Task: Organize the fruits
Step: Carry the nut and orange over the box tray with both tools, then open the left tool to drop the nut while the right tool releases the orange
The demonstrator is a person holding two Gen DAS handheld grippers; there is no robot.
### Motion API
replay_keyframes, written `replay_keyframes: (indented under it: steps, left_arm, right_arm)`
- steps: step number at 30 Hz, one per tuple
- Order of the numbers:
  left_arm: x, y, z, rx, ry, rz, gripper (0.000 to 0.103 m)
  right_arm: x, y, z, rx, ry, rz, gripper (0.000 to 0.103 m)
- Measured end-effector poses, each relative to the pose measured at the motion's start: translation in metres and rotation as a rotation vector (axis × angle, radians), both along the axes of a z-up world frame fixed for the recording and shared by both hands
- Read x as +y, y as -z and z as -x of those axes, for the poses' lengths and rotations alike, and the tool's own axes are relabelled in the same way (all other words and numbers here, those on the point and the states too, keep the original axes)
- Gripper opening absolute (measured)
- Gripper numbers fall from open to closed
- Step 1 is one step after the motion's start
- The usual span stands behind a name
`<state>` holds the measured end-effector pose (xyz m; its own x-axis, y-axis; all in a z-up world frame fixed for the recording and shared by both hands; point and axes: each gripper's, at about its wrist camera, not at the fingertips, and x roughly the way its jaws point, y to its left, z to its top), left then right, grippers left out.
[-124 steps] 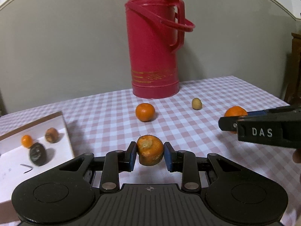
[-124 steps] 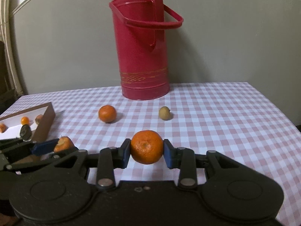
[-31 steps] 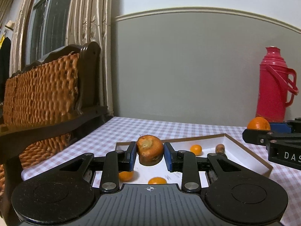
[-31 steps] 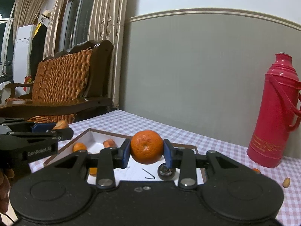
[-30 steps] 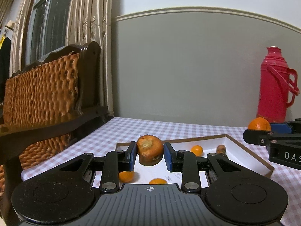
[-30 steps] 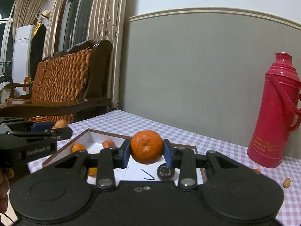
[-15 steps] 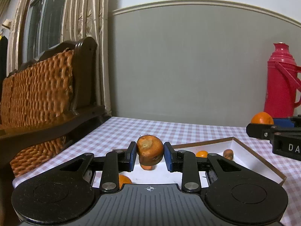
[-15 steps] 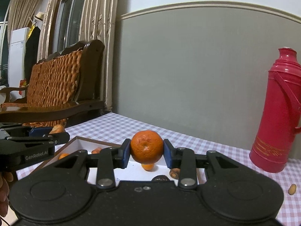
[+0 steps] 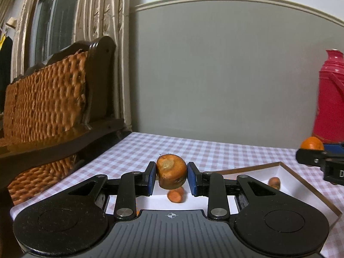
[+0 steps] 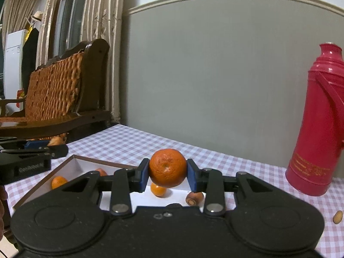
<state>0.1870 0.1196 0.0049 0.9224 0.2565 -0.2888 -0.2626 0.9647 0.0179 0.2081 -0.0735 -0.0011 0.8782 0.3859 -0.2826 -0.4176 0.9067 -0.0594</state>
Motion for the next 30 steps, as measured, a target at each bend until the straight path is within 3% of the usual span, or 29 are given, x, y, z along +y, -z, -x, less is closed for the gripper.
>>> replay_keyframes:
  steps: [18, 26, 27, 28, 29, 30]
  left_arm:
    - [0.009, 0.019, -0.042, 0.133, -0.005, 0.013, 0.031]
    - [0.012, 0.022, -0.059, 0.154, -0.026, 0.017, 0.032]
    - [0.013, 0.022, -0.059, 0.153, -0.049, 0.014, 0.043]
    - [0.015, 0.021, -0.056, 0.132, -0.079, 0.025, 0.089]
    - [0.017, 0.019, -0.05, 0.093, -0.105, 0.039, 0.103]
    - [0.017, 0.016, -0.044, 0.052, -0.112, 0.037, 0.103]
  right_arm:
    - [0.008, 0.015, -0.05, 0.12, 0.003, 0.053, 0.028]
    - [0.016, 0.017, -0.075, 0.168, -0.02, 0.082, 0.029]
    - [0.018, 0.018, -0.077, 0.169, -0.021, 0.102, 0.031]
    - [0.019, 0.02, -0.08, 0.166, -0.005, 0.134, 0.053]
    - [0.019, 0.02, -0.08, 0.141, 0.029, 0.146, 0.096]
    - [0.015, 0.019, -0.076, 0.083, 0.061, 0.127, 0.096]
